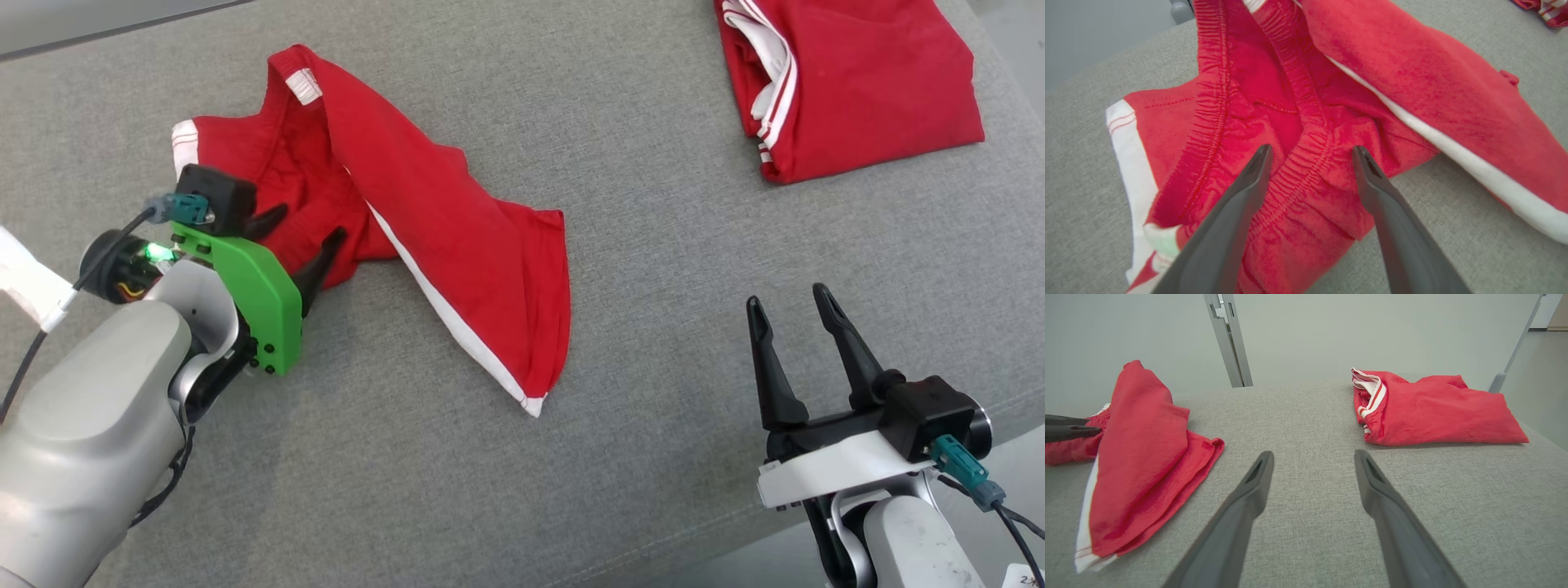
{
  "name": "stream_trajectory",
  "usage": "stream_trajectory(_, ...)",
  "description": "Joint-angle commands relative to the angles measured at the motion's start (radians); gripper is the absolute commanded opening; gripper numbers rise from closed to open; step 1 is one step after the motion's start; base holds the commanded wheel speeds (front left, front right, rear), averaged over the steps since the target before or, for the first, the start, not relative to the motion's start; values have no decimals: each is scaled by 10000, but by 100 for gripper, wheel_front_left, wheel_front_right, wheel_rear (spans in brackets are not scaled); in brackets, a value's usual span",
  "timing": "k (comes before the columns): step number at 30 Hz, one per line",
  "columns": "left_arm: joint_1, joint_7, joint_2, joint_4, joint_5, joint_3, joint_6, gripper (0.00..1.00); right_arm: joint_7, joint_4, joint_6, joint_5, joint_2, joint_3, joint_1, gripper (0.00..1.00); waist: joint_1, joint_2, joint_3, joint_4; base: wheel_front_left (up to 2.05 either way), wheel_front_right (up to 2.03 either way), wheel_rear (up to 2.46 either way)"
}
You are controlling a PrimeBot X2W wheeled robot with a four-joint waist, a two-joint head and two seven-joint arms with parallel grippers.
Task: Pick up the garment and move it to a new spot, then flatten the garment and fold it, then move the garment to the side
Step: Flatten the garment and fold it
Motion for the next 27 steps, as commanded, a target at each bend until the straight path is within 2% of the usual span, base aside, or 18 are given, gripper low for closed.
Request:
stream_trajectory(1,-80,177,10,87,-100,-115,-70,24,-29,-7,-16,16,-17,-29,-91,100,0,0,-32,16,0,0,0)
stream_trajectory(2,-84,263,-2,85,-143,-189,-111,0,-29,2,-16,13,-15,-40,-76,100,0,0,-57,29,0,0,0)
stream_trajectory(10,29,-548,94,-696,-195,-296,-181,0,-29,84,-16,46,-17,-177,159,100,0,0,-421,306,0,0,0)
stream_trajectory(13,345,-1065,229,-1469,-134,-175,49,0,-29,128,-16,21,-20,-239,264,100,0,0,-656,455,0,0,0)
stream_trajectory(19,1730,-2315,930,-3651,-61,144,1030,0,-29,158,-16,46,-20,-343,566,100,0,0,-1188,686,0,0,0)
stream_trajectory(23,3251,-2993,1537,-4962,-1,148,1917,0,-29,136,-16,7,-18,-506,838,100,0,0,-1468,876,0,0,0)
stream_trajectory(27,4845,-3406,1851,-5555,-17,121,2418,0,-29,120,-16,-58,-15,-625,1051,100,0,0,-1616,1085,0,0,0)
